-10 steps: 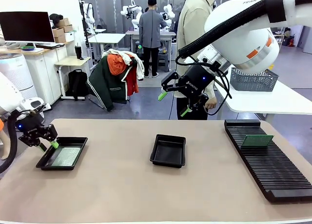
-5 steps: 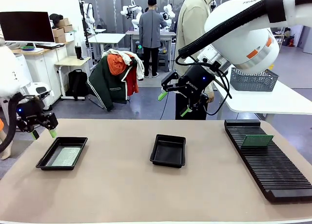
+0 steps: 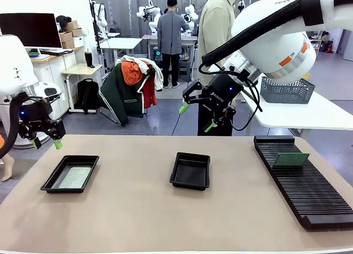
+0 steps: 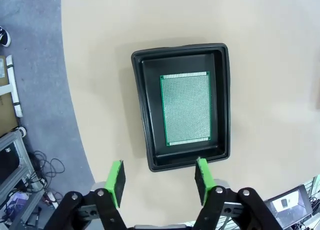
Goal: Inspect and transfer BCBs to ESD trays.
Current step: Pick up the ESD tray and place it on the left side of the table.
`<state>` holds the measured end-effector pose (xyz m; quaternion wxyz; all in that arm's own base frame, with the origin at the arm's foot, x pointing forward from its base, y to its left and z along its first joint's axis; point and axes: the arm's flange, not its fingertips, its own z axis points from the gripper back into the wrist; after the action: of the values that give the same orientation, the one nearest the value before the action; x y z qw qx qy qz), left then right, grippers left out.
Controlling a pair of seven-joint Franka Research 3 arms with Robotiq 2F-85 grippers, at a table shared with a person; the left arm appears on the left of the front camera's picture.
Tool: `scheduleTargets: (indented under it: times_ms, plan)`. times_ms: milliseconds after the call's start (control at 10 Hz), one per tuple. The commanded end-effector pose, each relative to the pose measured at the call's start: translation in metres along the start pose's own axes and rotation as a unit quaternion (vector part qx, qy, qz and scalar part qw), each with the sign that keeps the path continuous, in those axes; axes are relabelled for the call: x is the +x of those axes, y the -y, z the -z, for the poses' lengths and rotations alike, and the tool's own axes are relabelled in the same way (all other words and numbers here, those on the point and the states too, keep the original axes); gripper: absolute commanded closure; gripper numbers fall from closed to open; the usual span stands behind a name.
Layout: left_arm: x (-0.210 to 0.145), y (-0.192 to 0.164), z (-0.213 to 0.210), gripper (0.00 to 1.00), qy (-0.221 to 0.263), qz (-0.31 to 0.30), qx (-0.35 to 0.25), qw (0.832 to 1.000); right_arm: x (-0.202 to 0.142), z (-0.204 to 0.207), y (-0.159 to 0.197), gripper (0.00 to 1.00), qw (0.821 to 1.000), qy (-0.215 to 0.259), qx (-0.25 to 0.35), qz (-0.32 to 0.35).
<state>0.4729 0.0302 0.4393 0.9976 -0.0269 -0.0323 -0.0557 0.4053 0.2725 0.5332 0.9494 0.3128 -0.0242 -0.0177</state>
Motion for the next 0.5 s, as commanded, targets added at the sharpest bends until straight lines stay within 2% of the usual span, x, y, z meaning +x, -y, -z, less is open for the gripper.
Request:
scheduleTargets:
  times_ms: [0,300,400]
  plan:
    - [0.001,0.005,-0.012,0.25,-0.009,-0.009,0.019,1.000,0.002,0.001,0.000,0.00,1.000,0.001,-0.003,0.000]
    - [0.000,0.009,-0.024,0.25,-0.012,-0.006,0.026,1.000,0.002,0.001,0.000,0.00,1.000,0.001,-0.003,0.000]
    - [0.002,0.003,-0.014,0.25,0.001,-0.001,0.011,1.000,0.002,0.001,0.000,0.00,1.000,0.001,-0.003,0.000]
